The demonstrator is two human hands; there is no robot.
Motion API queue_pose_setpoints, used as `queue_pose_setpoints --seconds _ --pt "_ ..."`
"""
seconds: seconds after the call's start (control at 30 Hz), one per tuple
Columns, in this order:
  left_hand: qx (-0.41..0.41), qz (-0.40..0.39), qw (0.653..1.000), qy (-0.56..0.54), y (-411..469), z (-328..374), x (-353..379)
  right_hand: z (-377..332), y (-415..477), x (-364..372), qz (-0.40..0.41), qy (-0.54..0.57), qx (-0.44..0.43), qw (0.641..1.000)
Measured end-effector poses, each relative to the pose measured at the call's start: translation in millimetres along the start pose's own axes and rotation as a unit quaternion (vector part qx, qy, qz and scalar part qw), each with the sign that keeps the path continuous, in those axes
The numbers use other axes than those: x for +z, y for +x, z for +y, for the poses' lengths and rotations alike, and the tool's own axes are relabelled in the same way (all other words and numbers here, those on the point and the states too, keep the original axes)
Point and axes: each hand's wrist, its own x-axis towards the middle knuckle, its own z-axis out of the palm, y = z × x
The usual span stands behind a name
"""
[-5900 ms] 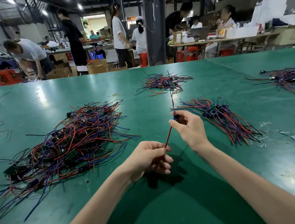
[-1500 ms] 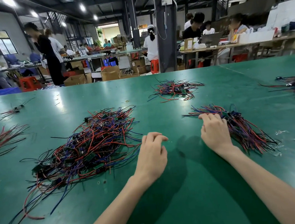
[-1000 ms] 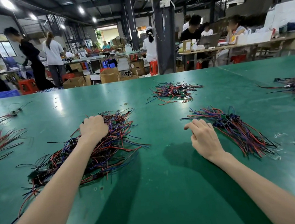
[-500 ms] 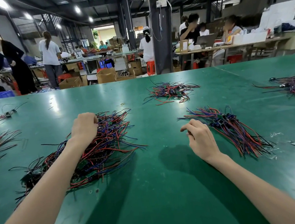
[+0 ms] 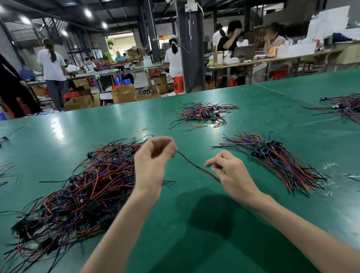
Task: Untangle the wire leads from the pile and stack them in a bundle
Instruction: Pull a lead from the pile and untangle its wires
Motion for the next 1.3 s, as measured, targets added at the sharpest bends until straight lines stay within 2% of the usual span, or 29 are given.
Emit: queue_pose_setpoints --seconds 0.1,0.17,0.33,0.43,0.63,0.77,0.87,0.93,1.0,1.07,1.3 --pt "-0.121 -0.028 0.986 -0.109 -19 -30 12 -2 0 -4 -0.015 0.035 0.035 0.999" --pt "-0.155 -0.036 0.976 -0.147 -25 -43 12 -3 0 -4 -0.031 0.06 0.053 0.996" --pt "-0.213 -0.048 0.96 -0.172 -24 -57 4 -2 -5 5 -0.088 0.12 0.106 0.983" --pt "-0.252 -0.066 0.947 -0.186 -25 -60 3 -2 -6 9 -0.144 0.184 0.133 0.963" --pt "-0.252 -0.075 0.935 -0.237 -24 -60 -1 -6 -10 10 -0.189 0.298 0.156 0.923" --pt "-0.25 -0.071 0.935 -0.242 -24 -60 -4 -12 -13 13 -0.21 0.275 0.142 0.927" --pt "-0.24 -0.053 0.937 -0.247 -21 -62 -6 -11 -12 13 -0.164 0.245 0.148 0.944" --pt "-0.209 -0.043 0.958 -0.189 -21 -66 -6 -6 -9 12 -0.107 0.185 0.142 0.967" --pt "-0.157 -0.041 0.985 -0.053 -23 -71 -4 0 -5 10 -0.06 0.102 0.117 0.986" --pt "-0.113 -0.047 0.992 0.04 -25 -75 -3 7 -1 11 -0.056 0.031 0.092 0.994" --pt "-0.087 -0.045 0.991 0.095 -25 -81 -4 28 35 27 -0.111 -0.117 0.086 0.983"
